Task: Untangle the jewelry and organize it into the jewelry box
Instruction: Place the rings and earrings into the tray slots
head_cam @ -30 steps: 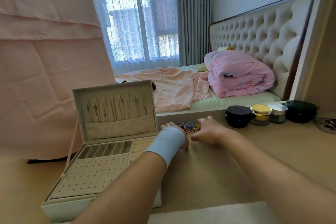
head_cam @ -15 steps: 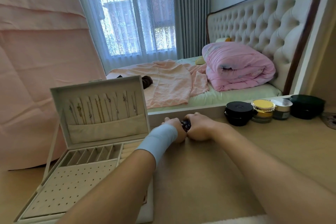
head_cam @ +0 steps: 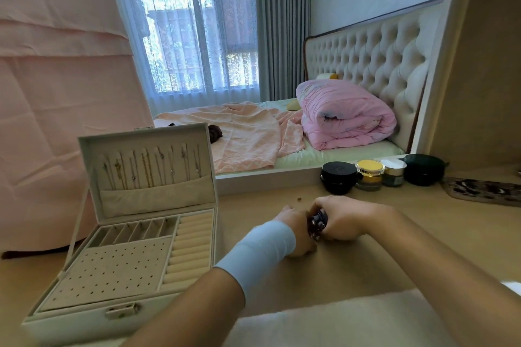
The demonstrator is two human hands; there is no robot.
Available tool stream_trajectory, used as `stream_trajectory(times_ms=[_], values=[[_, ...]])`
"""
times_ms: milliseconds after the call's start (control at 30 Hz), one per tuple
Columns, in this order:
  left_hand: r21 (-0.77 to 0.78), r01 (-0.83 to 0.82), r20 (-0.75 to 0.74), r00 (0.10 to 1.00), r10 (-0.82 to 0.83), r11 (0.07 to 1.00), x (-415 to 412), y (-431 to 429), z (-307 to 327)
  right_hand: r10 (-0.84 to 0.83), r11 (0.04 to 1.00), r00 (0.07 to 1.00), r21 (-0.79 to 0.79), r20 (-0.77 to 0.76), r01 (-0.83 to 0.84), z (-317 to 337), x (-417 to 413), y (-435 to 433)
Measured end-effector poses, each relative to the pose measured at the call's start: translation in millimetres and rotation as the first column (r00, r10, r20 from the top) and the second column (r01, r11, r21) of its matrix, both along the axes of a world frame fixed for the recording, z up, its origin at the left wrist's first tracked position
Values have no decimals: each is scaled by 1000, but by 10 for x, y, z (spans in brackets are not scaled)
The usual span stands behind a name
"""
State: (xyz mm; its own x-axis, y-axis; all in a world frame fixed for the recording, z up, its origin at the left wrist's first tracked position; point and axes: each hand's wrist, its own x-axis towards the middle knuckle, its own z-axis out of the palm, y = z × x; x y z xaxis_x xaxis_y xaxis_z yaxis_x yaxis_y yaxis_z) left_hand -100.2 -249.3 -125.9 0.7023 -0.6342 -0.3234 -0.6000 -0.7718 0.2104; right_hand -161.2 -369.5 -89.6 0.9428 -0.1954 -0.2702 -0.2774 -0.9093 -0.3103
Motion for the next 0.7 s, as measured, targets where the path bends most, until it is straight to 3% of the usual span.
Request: stream_trajectory(times_ms=[167,267,500,600,700], values=[[-210,-65,40,996,75,976,-375,250,279,18,1000,1000,-19,3,-18,83,-252,-15],[-266,-52,127,988,88,963,-403,469,389,15,1000,995,-28,97,-12,144,-281,42],[-185,-68,420,896,141,980,-393,1149,538,99,995,970,9,224,-103,188,-153,535],[-87,-181,345,917,201,980,-375,1437,516,144,981,949,84,281,-173,143,-110,882],[-59,-133,207,968,143,989,-398,1736,538,202,953,919,148,339,-264,93,-41,1260]])
